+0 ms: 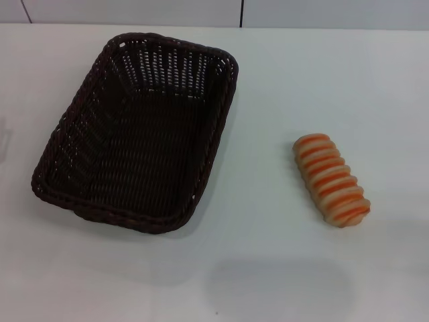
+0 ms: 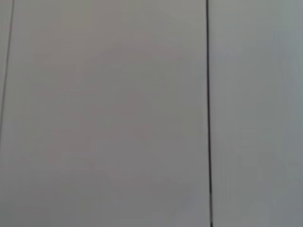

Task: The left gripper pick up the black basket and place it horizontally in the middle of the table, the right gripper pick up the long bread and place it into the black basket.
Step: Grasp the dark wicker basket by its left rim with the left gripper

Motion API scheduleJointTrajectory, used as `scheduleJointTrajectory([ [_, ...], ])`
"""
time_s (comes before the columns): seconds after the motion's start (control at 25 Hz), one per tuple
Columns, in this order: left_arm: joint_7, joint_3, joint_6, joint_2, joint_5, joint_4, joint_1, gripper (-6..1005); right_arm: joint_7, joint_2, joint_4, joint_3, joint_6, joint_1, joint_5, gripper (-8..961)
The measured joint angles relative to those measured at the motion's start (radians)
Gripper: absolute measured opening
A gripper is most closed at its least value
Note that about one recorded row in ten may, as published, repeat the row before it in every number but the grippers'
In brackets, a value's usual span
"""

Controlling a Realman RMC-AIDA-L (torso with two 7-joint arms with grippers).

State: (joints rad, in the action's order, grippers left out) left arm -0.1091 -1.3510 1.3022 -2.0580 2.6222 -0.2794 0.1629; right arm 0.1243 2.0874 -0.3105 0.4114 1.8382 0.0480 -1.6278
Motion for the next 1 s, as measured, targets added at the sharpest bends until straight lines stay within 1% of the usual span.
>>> scheduleJointTrajectory([
  [0.12, 0.003, 0.001, -0.005, 0.003, 0.000, -0.008, 0.007, 814, 0.000, 0.000, -0.001, -0.004, -0.005, 0.003, 0.000, 824],
  [0.2, 0.004, 0.008, -0.043, 0.018, 0.018, -0.042, 0.013, 813, 0.000, -0.001, -0.001, -0.005, -0.021, 0.009, 0.000, 824],
  [0.24, 0.004, 0.008, -0.043, 0.018, 0.018, -0.042, 0.013, 813, 0.000, -0.001, -0.001, -0.005, -0.021, 0.009, 0.000, 824],
  [0.36, 0.011, 0.004, -0.156, 0.043, 0.075, -0.157, -0.008, 813, 0.007, -0.001, -0.001, -0.005, -0.033, 0.013, 0.000, 823],
  [0.4, 0.051, -0.008, -0.285, 0.061, 0.097, -0.285, -0.034, 813, 0.012, -0.001, -0.002, -0.006, -0.036, 0.015, 0.000, 823],
  [0.44, 0.051, -0.008, -0.285, 0.061, 0.097, -0.285, -0.034, 813, 0.012, -0.001, -0.002, -0.006, -0.036, 0.015, 0.000, 823],
  [0.52, 0.113, -0.024, -0.399, 0.068, 0.108, -0.398, -0.057, 813, 0.013, -0.001, -0.003, -0.007, -0.045, 0.021, 0.000, 823],
  [0.6, 0.198, -0.057, -0.550, 0.067, 0.124, -0.568, -0.092, 812, 0.013, -0.001, -0.005, -0.013, -0.065, 0.029, 0.000, 823],
  [0.68, 0.238, -0.085, -0.710, 0.064, 0.162, -0.722, -0.124, 812, 0.013, -0.001, -0.006, -0.015, -0.070, 0.031, 0.000, 823],
  [0.72, 0.242, -0.090, -0.758, 0.064, 0.175, -0.766, -0.131, 812, 0.013, -0.002, -0.009, -0.016, -0.076, 0.032, 0.000, 823],
  [0.76, 0.245, -0.098, -0.913, 0.068, 0.213, -0.901, -0.152, 812, 0.014, -0.002, -0.012, -0.016, -0.081, 0.034, 0.000, 823],
  [0.8, 0.243, -0.098, -0.987, 0.071, 0.225, -0.960, -0.160, 812, 0.014, -0.003, -0.015, -0.017, -0.090, 0.035, 0.000, 823],
  [0.84, 0.240, -0.098, -1.115, 0.078, 0.233, -1.076, -0.176, 812, 0.014, -0.003, -0.015, -0.017, -0.090, 0.035, 0.000, 823],
  [0.92, 0.241, -0.098, -1.231, 0.082, 0.232, -1.181, -0.186, 811, 0.014, -0.003, -0.015, -0.017, -0.099, 0.036, 0.000, 823],
  [1.0, 0.252, -0.104, -1.450, 0.086, 0.230, -1.351, -0.195, 811, 0.014, -0.003, -0.015, -0.017, -0.116, 0.038, 0.000, 824],
])
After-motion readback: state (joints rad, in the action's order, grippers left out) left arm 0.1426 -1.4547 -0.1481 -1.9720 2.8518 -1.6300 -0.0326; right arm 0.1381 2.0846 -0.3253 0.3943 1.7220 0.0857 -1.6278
